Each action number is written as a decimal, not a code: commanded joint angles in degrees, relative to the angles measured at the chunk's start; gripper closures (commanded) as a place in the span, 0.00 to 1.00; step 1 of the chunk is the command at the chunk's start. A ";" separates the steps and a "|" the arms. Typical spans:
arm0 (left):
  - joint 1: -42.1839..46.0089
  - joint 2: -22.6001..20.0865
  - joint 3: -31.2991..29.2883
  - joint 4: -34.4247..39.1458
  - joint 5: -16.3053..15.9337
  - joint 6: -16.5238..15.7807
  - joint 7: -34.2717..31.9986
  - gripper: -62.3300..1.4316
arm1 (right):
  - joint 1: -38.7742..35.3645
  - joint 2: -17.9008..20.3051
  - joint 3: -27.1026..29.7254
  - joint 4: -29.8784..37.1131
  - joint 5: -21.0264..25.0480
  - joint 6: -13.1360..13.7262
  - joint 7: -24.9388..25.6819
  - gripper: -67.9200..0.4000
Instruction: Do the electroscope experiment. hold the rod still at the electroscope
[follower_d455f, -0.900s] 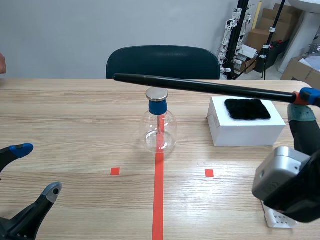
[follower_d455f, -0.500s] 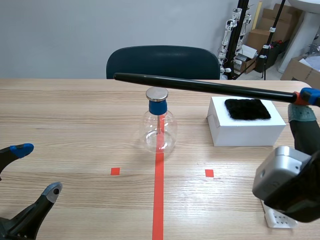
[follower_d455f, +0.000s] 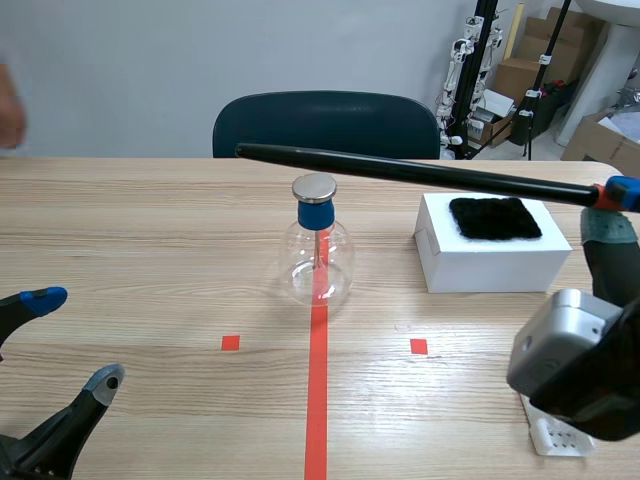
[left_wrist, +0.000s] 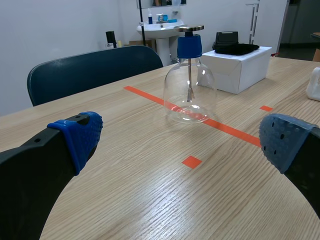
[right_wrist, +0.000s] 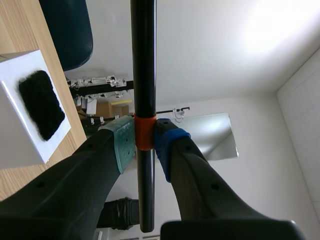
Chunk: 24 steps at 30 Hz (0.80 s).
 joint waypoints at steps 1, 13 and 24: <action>-0.02 -0.33 -0.20 0.76 -0.74 0.31 -2.93 0.00 | 0.39 0.28 0.81 0.48 0.37 -0.87 0.15 0.92; -0.02 -0.33 -0.20 0.76 -0.72 0.31 -2.93 0.00 | 17.16 0.79 5.84 -0.02 2.51 9.84 -9.14 0.92; -0.02 -0.33 -0.20 0.76 -0.74 0.31 -2.93 0.00 | 33.20 6.03 2.54 -10.43 -0.42 15.91 -10.80 0.92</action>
